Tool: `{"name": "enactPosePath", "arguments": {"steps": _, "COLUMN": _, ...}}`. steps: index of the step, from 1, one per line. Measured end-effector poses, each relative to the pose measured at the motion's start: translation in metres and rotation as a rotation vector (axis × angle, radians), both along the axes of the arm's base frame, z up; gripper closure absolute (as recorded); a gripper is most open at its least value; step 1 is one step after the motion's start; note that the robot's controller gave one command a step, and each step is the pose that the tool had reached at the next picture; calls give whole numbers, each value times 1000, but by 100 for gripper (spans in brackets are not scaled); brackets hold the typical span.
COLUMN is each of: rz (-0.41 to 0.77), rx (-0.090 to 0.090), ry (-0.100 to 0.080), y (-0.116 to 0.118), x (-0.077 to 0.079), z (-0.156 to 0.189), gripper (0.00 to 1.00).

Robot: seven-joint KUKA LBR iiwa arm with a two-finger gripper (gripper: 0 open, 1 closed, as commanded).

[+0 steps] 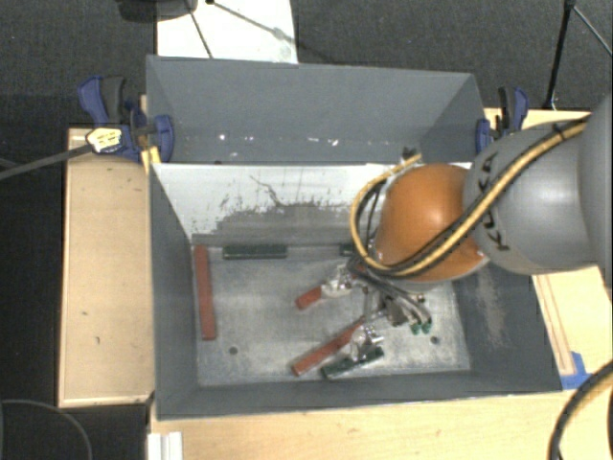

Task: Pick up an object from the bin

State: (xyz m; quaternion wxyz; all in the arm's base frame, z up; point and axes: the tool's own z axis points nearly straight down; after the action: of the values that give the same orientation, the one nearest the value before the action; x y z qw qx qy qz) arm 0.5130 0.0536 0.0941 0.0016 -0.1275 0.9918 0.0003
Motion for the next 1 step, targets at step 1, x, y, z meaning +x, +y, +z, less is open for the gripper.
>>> {"name": "enactPosePath", "arguments": {"steps": 1, "rz": 348, "rx": -5, "ry": -25, "y": 15, "x": -29, "z": -18, "gripper": 100}}
